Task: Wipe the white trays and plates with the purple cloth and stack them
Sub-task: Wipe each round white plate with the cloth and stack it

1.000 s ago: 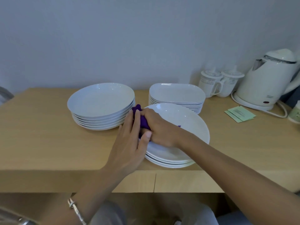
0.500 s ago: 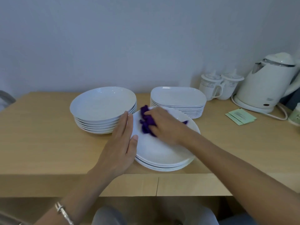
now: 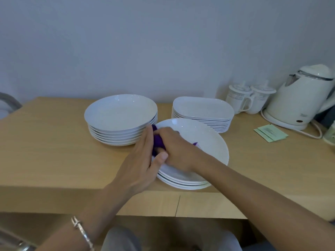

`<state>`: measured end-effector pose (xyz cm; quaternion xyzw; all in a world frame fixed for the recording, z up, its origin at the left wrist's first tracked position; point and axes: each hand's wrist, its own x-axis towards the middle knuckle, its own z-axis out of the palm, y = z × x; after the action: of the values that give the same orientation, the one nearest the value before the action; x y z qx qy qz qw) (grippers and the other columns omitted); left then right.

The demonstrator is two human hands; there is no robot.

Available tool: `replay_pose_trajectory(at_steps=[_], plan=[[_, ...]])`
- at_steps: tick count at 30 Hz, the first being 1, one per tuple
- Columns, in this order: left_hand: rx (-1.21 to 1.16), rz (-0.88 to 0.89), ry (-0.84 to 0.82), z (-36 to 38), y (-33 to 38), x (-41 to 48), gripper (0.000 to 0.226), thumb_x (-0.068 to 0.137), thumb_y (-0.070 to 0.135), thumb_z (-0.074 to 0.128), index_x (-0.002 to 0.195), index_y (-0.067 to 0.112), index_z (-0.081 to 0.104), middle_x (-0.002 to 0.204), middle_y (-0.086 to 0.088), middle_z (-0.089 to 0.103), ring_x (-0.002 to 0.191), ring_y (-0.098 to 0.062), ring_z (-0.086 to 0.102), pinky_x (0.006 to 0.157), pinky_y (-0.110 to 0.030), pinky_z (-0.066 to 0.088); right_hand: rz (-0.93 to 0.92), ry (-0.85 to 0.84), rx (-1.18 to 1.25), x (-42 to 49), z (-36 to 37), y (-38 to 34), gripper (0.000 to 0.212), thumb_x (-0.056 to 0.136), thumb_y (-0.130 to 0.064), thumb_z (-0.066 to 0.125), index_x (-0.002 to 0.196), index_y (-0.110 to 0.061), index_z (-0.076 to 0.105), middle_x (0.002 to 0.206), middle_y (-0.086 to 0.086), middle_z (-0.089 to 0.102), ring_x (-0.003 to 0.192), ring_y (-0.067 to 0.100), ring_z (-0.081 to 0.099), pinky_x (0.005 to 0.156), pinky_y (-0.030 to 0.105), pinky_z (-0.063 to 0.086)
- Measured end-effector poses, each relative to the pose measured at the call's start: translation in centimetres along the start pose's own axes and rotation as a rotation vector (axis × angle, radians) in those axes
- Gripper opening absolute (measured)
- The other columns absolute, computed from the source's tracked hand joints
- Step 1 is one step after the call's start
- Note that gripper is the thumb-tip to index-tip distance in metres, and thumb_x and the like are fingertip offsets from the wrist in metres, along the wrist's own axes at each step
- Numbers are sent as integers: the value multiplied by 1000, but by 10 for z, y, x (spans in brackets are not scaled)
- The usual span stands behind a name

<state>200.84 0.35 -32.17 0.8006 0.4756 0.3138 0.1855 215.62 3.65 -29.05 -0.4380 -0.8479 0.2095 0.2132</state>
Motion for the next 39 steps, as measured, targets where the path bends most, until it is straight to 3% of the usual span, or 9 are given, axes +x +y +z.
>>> replay_pose_trajectory(at_steps=[4, 7, 13, 20, 24, 30, 33, 35, 39], plan=[[133, -55, -41, -4, 7, 2, 76, 90, 63, 10, 149, 22, -14, 159, 9, -12, 137, 8, -11, 113, -15, 1, 163, 179, -388, 2, -25, 38, 27, 95, -22, 50, 118, -9, 51, 123, 12, 50, 117, 27, 41, 98, 31, 27], [151, -82, -71, -6, 9, 2, 81, 85, 61, 11, 150, 19, -14, 158, 10, -14, 136, 8, -10, 108, -13, -2, 278, 124, -547, -40, -49, 39, 31, 98, -35, 44, 117, -13, 52, 118, 7, 51, 115, 26, 44, 82, 26, 22], [33, -47, -40, -3, 4, -2, 94, 62, 92, -6, 136, 37, -27, 151, 19, -21, 140, 6, -8, 114, -19, 8, 120, -248, -22, -73, -48, -22, 15, 90, -14, 53, 103, -10, 58, 96, 5, 57, 82, 13, 51, 76, 29, 40], [51, -30, -31, -3, 4, 0, 81, 78, 80, 8, 135, 36, -31, 160, 9, -13, 145, -1, -3, 114, -18, 13, 86, 110, -74, 14, -6, 12, 11, 86, -16, 52, 95, -22, 47, 100, 1, 45, 92, 19, 42, 78, 31, 34], [182, -112, -73, -6, 8, 0, 84, 86, 65, 11, 149, 18, -18, 159, 4, -15, 146, -6, -6, 113, -19, 5, 262, 154, -416, -6, -33, 33, 35, 97, -29, 45, 127, -11, 46, 129, 9, 45, 123, 25, 37, 95, 31, 26], [346, -106, -143, -11, 15, 0, 100, 79, 80, -5, 152, 12, -4, 161, -3, -5, 147, -13, -5, 111, -21, -3, 334, -81, -251, -82, -48, -4, 26, 91, -30, 51, 116, -24, 50, 109, -4, 49, 96, 17, 49, 78, 33, 40], [579, 77, -121, -15, 20, -3, 120, 74, 75, -27, 132, 0, 48, 145, -17, 40, 143, -28, 23, 115, -36, 17, 247, -93, -55, -81, -44, -27, 28, 87, -20, 57, 115, -24, 57, 106, -7, 59, 95, 12, 55, 81, 27, 45], [670, 217, -180, -19, 27, -7, 109, 79, 71, -21, 118, 10, 60, 134, -9, 52, 140, -27, 29, 113, -39, 19, 273, 9, -30, -76, -47, -28, 28, 86, -19, 59, 113, -24, 60, 106, -9, 62, 96, 11, 55, 82, 24, 45], [596, 306, -450, -19, 41, -13, 74, 88, 68, 12, 139, 26, 45, 151, 9, 37, 142, -6, 22, 117, -33, 6, 343, 237, 45, -74, -59, -25, 24, 84, -20, 61, 103, -33, 60, 102, -12, 63, 96, 10, 57, 78, 19, 45]])
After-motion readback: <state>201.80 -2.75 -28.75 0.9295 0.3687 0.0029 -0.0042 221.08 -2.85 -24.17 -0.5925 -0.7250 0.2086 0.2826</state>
